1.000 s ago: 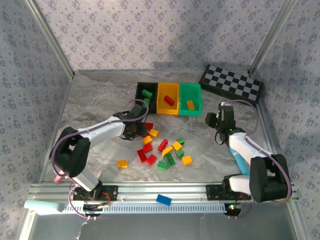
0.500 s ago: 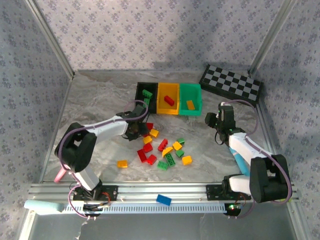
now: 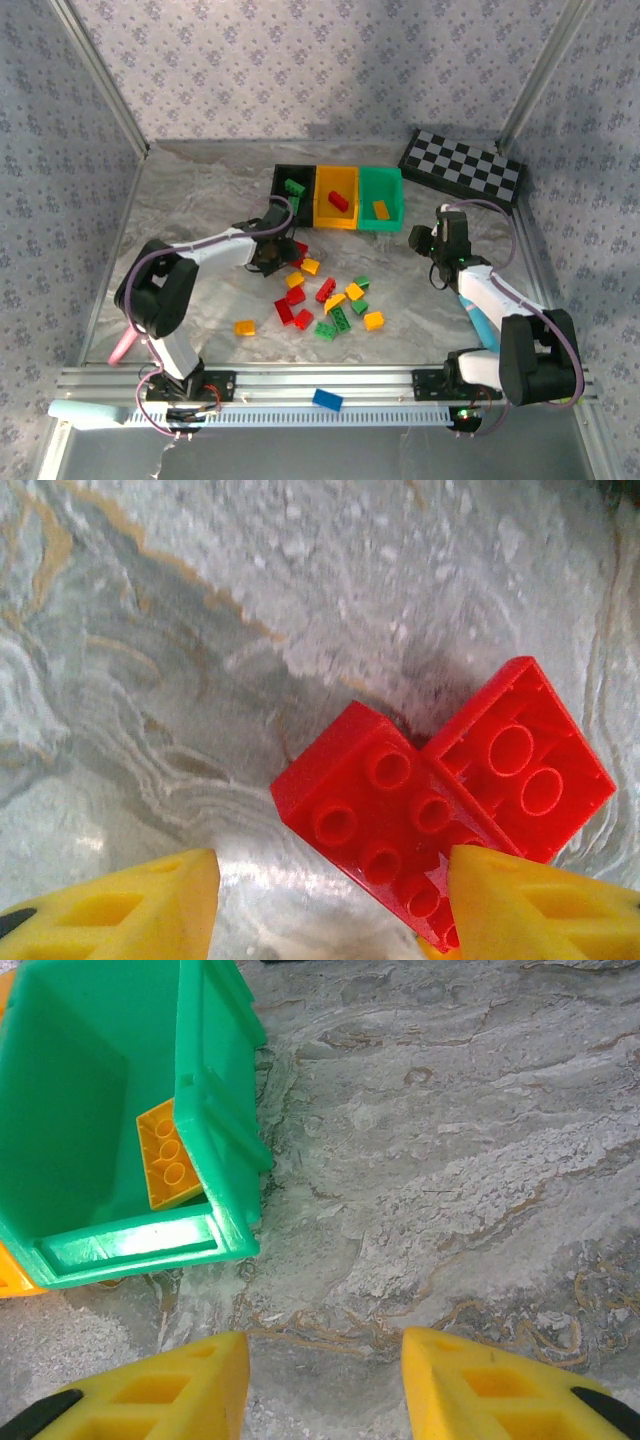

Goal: Sort the legos into containers by color
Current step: Move the lego to the center of the table.

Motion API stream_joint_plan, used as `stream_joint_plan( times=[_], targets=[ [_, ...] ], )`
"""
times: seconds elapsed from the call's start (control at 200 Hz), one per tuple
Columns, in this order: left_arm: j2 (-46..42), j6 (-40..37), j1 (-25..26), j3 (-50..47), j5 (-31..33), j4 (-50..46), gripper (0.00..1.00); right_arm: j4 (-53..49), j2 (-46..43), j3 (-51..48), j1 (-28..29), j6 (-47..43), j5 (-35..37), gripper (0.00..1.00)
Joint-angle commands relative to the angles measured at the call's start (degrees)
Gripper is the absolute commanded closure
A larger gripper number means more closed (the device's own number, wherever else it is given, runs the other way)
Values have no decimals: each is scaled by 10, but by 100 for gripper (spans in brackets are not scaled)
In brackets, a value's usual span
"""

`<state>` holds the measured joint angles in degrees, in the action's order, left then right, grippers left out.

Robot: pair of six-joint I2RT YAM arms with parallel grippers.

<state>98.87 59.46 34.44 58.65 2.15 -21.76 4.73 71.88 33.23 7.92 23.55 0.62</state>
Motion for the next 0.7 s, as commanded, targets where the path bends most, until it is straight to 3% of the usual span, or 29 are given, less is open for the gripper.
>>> stream_joint_plan(
  times=[0.0, 0.3, 0.695],
  targets=[
    [21, -13, -14, 21, 6, 6, 38, -11, -5, 9, 2, 3, -1, 54],
    [92, -77, -23, 131, 4, -43, 39, -13, -5, 11, 2, 0, -1, 54],
    [64, -86, 2, 147, 56, -45, 38, -11, -2, 10, 3, 1, -1, 54]
  ],
)
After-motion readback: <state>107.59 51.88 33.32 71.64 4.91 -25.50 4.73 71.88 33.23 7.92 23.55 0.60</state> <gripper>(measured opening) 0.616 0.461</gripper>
